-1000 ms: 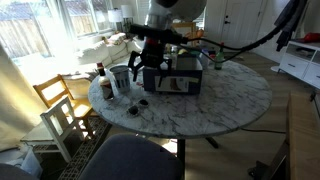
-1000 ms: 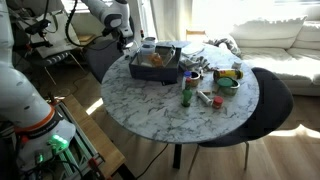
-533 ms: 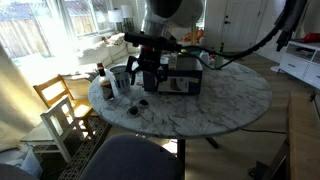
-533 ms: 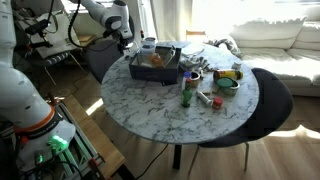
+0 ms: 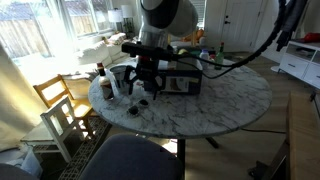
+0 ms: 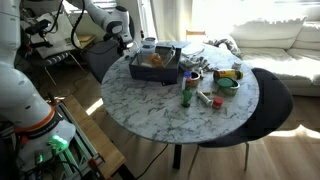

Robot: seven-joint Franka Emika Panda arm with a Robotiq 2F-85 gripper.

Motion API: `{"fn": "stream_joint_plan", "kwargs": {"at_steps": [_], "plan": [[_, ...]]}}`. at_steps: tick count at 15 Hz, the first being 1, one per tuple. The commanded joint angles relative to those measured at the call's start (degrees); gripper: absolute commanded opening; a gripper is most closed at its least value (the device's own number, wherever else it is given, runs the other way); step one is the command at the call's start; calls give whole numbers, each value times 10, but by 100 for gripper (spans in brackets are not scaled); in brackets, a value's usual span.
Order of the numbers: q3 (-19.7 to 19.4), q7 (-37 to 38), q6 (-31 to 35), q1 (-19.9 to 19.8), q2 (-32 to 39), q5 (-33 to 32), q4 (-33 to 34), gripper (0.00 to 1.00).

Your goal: Put the white glasses in the plastic cup in the box

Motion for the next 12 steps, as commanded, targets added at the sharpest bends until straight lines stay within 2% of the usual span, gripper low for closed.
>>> {"fn": "stream_joint_plan", "kwargs": {"at_steps": [1, 4, 7, 12], "plan": [[-14, 33, 23, 18, 36, -12, 23, 100], [-10, 24, 32, 19, 56, -15, 36, 100], [-26, 38, 60, 37, 69, -39, 43, 100], [-36, 57, 106, 48, 88, -43, 53, 100]]}}
